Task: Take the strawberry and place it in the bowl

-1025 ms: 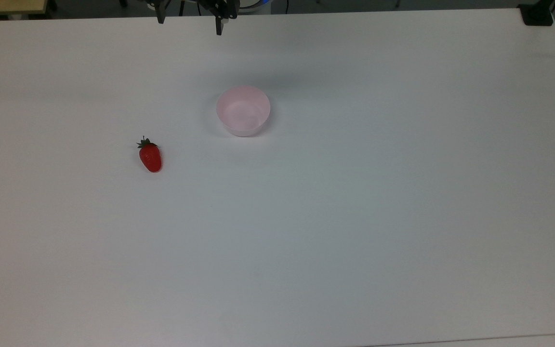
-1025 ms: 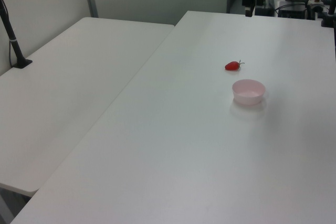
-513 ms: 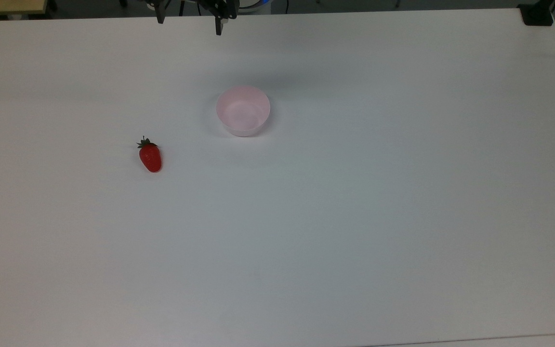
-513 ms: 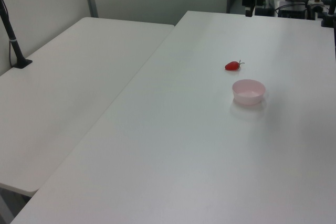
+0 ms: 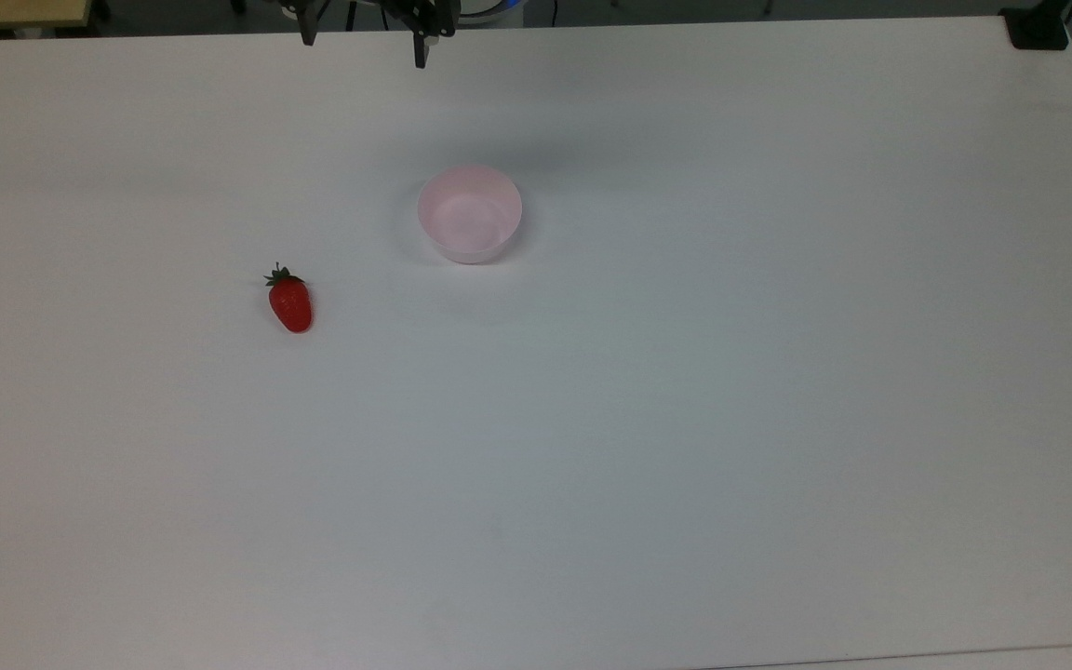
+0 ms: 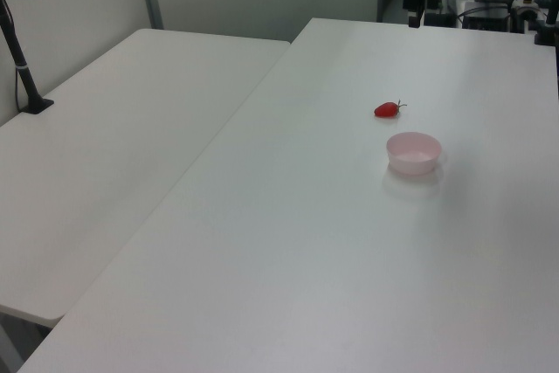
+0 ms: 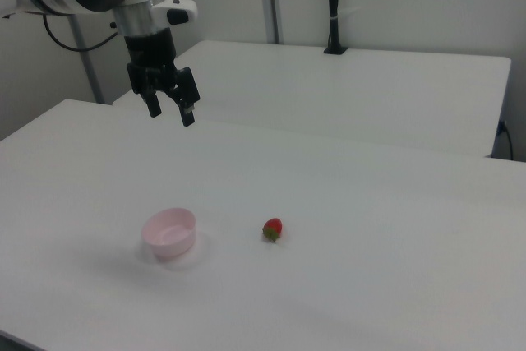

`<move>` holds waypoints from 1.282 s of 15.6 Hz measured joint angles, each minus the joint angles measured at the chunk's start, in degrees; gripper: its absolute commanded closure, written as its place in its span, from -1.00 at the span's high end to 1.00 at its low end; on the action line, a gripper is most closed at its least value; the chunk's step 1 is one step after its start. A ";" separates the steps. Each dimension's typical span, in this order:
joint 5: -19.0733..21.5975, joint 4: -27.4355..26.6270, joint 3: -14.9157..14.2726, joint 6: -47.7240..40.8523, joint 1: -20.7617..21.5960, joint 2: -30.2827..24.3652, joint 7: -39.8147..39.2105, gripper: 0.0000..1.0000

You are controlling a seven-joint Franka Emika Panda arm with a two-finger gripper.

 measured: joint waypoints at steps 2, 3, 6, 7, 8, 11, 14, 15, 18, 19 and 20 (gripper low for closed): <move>0.00 0.00 -0.02 0.01 -0.05 0.10 -0.21 1.00; 0.00 0.00 -0.02 0.12 -0.09 0.15 -0.86 1.00; 0.00 0.00 -0.04 1.22 -1.04 0.48 -4.25 1.00; 0.00 0.00 -0.05 1.73 -1.69 0.75 -5.48 1.00; 0.00 0.00 -0.05 2.31 -2.32 1.08 -6.66 1.00; 0.00 -0.06 -0.12 4.33 -4.38 3.06 -11.43 1.00; -0.02 -0.14 -0.20 7.75 -6.99 6.55 -15.66 1.00; -0.02 -0.17 -0.21 8.85 -8.08 8.02 -17.36 1.00; -0.02 -0.25 -0.26 14.06 -11.57 13.62 -21.48 1.00; -0.02 -0.25 -0.27 15.40 -12.27 15.40 -22.08 1.00; -0.02 -0.27 -0.27 16.65 -12.74 17.24 -22.51 1.00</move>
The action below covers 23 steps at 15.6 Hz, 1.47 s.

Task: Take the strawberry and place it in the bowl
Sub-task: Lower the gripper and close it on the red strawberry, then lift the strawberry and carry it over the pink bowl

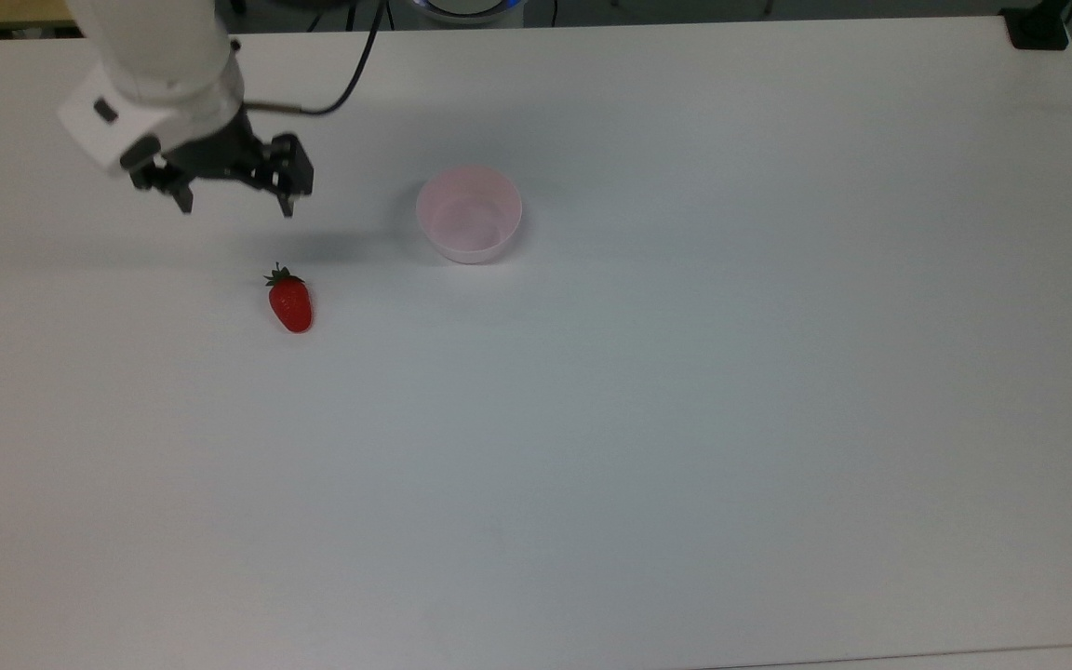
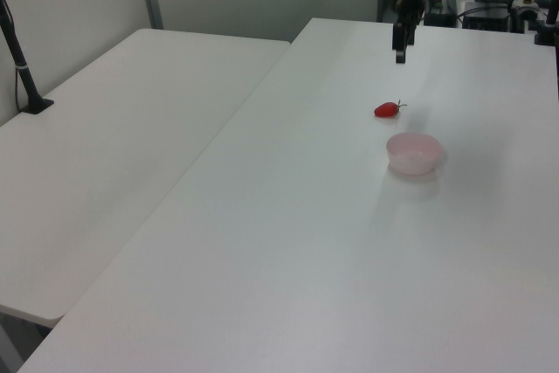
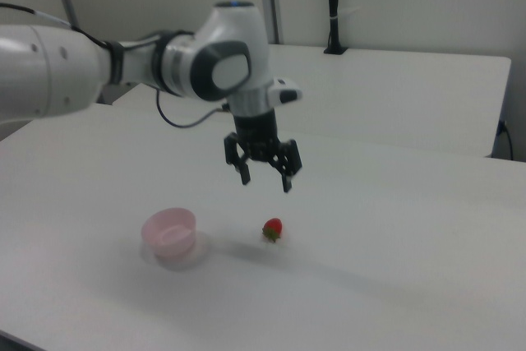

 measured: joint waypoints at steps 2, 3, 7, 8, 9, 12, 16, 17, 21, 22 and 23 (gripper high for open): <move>0.00 0.00 0.01 2.66 -0.36 3.43 -0.14 1.00; 0.00 0.02 0.03 3.76 -0.38 4.95 -0.14 1.00; 0.00 0.07 0.49 6.69 -0.35 9.05 -0.14 0.62; 0.00 0.08 0.58 7.25 -0.32 9.66 -0.14 0.50; 0.00 0.09 0.64 7.53 -0.26 10.11 -0.14 0.50; 0.00 0.08 0.69 8.81 0.12 11.10 -0.14 0.36; 0.00 0.08 1.47 9.12 0.32 11.94 -0.13 -0.08; 0.00 0.09 1.58 9.14 0.32 12.04 -0.13 -0.25; -0.01 0.27 1.96 9.15 0.47 11.97 -0.13 -0.49; -0.01 0.34 1.97 9.15 0.57 11.78 -0.13 -0.49; -0.01 0.40 1.97 8.84 0.68 11.39 -0.13 -0.49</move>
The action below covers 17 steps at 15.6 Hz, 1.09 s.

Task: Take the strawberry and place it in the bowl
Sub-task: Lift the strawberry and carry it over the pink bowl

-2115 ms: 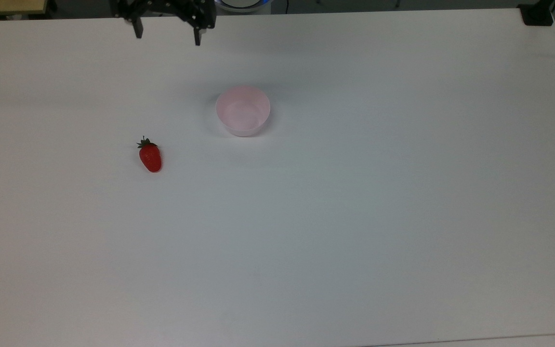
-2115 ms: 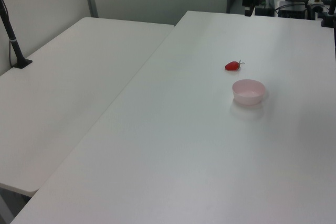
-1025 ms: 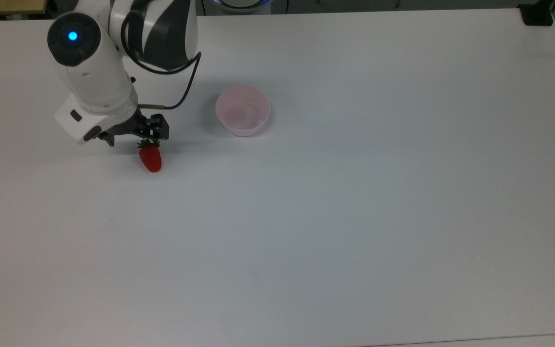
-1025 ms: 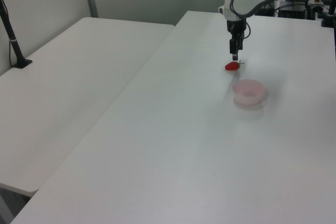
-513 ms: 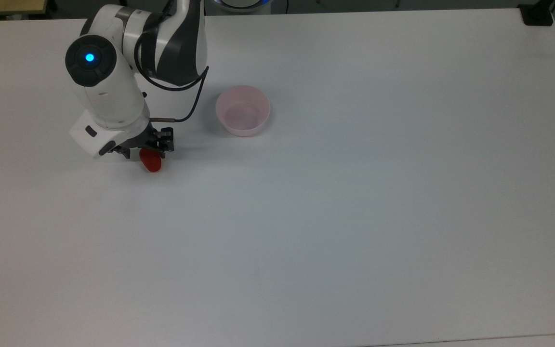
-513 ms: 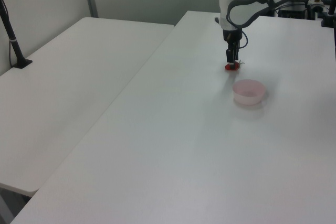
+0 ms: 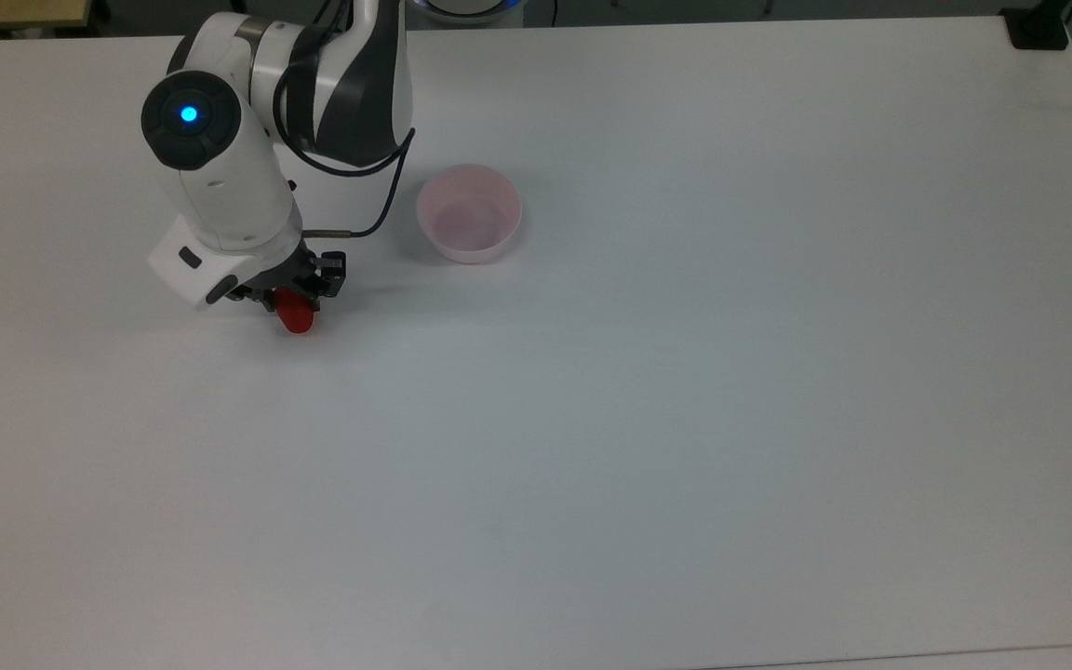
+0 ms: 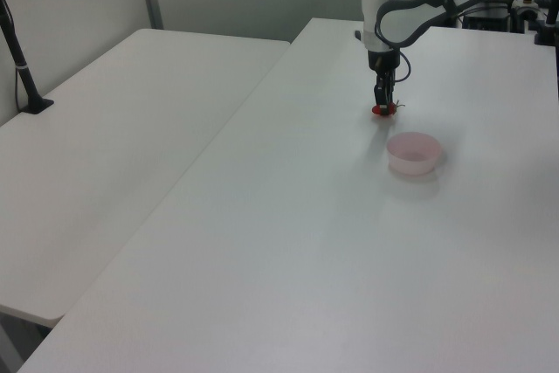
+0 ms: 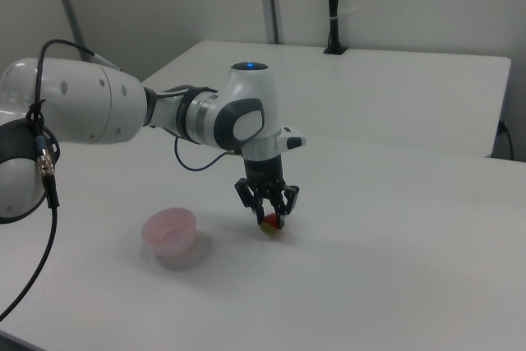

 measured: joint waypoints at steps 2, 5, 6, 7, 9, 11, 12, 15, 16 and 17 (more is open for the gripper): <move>0.00 0.10 0.00 -2.45 0.30 -1.68 0.00 -0.49; 0.00 -0.12 0.28 -8.88 1.62 -5.85 -0.29 -0.49; 0.00 -0.33 0.36 -11.57 2.48 -7.29 -0.57 -0.49; 0.00 -0.53 0.41 -14.09 3.48 -8.54 -0.81 -0.49; 0.00 -1.21 0.58 -17.93 5.84 -10.19 -0.90 -0.49; 0.00 -2.53 0.73 -20.25 8.74 -10.66 -0.89 -0.49; 0.00 -3.46 0.78 -20.56 10.26 -10.64 -0.68 -0.49; -0.01 -6.23 0.83 -20.57 13.62 -10.53 1.66 -0.45; -0.01 -6.94 0.84 -20.57 14.27 -10.52 2.05 -0.43; -0.01 -7.37 0.84 -20.57 14.69 -10.51 2.41 -0.42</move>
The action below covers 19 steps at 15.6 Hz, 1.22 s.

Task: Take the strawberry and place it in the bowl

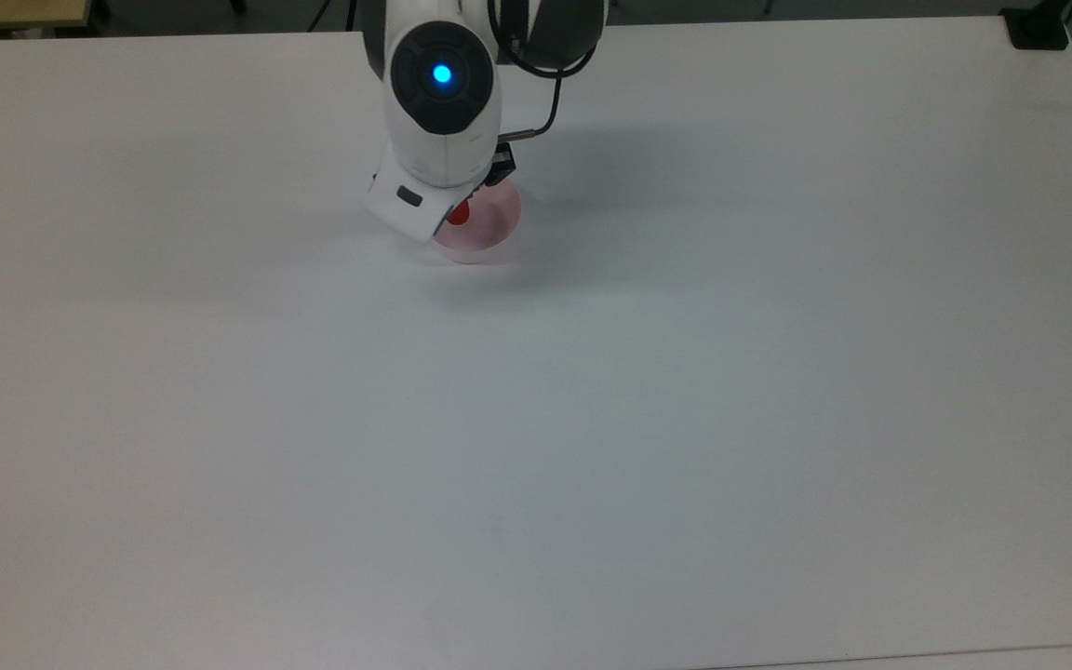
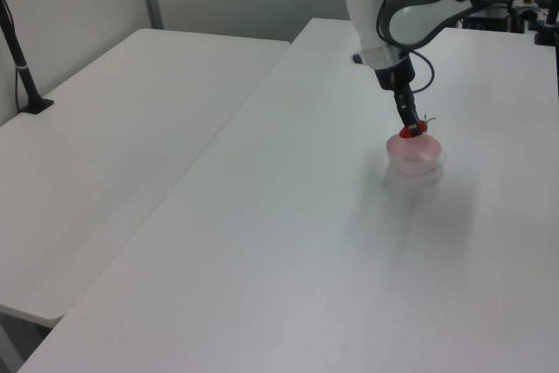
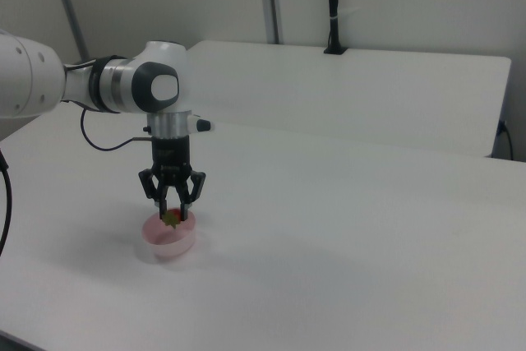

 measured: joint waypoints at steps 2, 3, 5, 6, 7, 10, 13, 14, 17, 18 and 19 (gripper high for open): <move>0.00 -0.52 0.00 0.00 0.44 0.03 0.81 -0.35; 0.00 -0.67 0.00 0.02 0.58 0.11 1.36 -0.15; 0.00 -1.06 -0.01 0.15 0.66 0.36 1.80 0.31; 0.00 -1.12 -0.01 0.16 0.66 0.41 1.89 0.54; 0.00 -1.11 -0.01 0.16 0.66 0.41 1.96 0.90; 0.00 -0.82 0.06 0.16 0.67 0.15 2.65 1.00; 0.00 0.78 0.86 -0.16 0.70 -1.04 4.59 1.00; 0.00 1.38 1.13 -0.57 0.74 -1.75 5.37 1.00; 0.00 2.79 1.69 -1.64 1.04 -5.41 8.38 1.00; 0.00 3.00 1.69 -1.78 1.26 -7.18 9.45 1.00; -0.05 3.12 1.69 -1.90 1.33 -9.07 10.63 1.00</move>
